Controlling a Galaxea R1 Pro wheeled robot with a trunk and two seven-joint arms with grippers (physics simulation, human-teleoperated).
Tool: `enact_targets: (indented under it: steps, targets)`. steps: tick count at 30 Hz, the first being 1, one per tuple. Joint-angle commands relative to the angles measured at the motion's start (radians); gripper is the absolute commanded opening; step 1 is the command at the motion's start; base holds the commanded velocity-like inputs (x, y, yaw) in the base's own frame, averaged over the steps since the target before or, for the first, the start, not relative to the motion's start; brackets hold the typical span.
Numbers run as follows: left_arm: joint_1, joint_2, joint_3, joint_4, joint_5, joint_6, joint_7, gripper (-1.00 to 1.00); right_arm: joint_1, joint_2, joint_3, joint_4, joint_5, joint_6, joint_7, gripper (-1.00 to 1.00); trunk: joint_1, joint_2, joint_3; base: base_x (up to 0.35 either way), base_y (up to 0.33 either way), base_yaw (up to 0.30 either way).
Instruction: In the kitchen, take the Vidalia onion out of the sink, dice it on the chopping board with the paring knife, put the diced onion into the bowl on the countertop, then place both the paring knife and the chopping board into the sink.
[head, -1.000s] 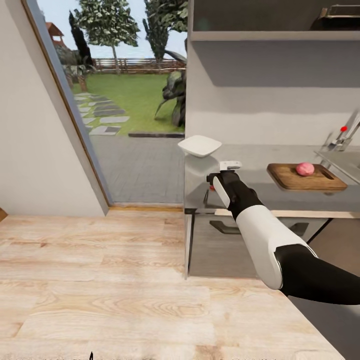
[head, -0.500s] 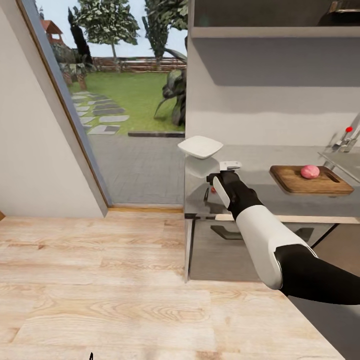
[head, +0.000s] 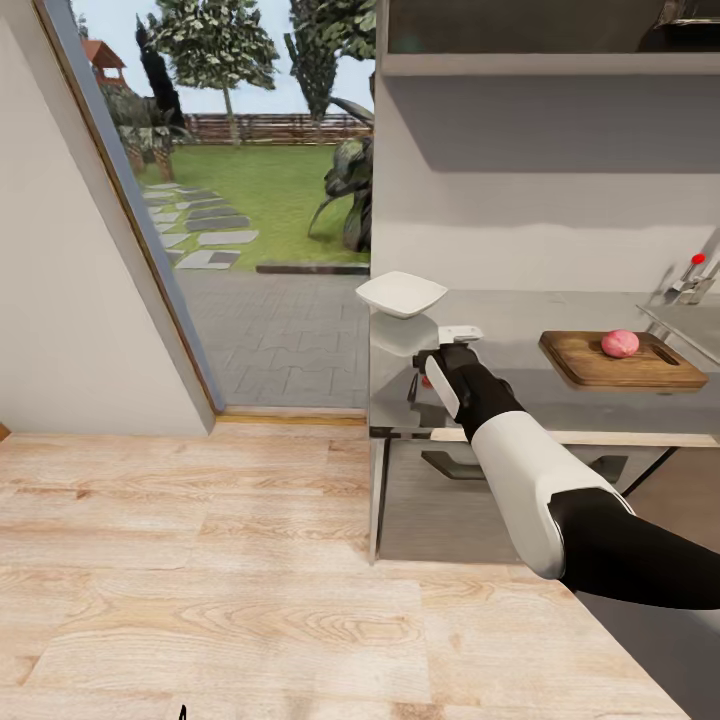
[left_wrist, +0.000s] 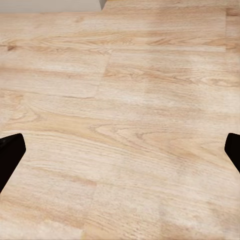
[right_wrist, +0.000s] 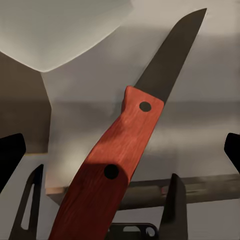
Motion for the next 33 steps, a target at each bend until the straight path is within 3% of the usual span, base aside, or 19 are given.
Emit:
enact_targets:
  steps: [1, 33]
  targets:
    - [-0.001, 0.0, -0.001, 0.003, 0.004, -0.005, -0.002, 1.0, -0.001, 0.0, 0.003, -0.001, -0.003, 0.005, -0.006, 1.0, 0.0, 0.0, -0.001, 0.0, 0.0, 0.0]
    - [-0.001, -0.001, -0.001, 0.003, 0.004, -0.005, -0.002, 1.0, 0.0, 0.0, 0.003, 0.049, -0.002, -0.045, -0.007, 1.0, 0.0, 0.0, -0.018, 0.0, 0.0, 0.0]
